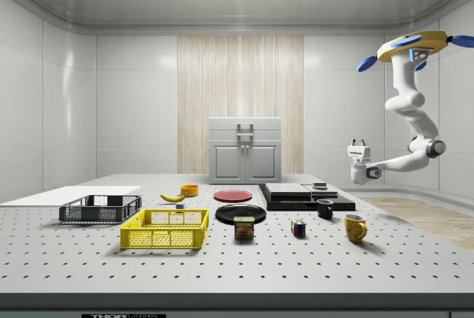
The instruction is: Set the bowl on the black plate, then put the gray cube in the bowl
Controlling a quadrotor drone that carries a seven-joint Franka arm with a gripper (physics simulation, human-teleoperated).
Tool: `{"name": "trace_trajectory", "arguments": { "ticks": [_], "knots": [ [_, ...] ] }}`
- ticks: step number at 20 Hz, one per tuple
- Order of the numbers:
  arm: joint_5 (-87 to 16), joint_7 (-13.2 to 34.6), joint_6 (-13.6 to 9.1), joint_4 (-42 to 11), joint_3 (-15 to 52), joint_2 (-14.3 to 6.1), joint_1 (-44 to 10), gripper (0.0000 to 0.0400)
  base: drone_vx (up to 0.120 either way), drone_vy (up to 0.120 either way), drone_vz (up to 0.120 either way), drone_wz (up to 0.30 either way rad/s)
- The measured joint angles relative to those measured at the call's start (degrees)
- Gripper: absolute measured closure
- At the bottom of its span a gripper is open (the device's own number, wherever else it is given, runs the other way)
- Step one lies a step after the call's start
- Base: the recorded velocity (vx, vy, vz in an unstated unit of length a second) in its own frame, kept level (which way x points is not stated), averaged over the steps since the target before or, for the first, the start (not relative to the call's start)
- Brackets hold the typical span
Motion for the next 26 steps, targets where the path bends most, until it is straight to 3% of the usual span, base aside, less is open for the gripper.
{"name": "trace_trajectory", "arguments": {
  "ticks": [22, 26],
  "knots": [
    [-0.1, 0.0, 0.5, 0.1, 0.2, -0.4, -0.2, 0.0, 0.12, -0.12, 0.0, 0.0],
    [-0.3, 0.0, 0.7, -0.1, 0.3, -0.5, -0.2, 0.0, 0.12, -0.02, 0.0, 0.0]
  ]
}}
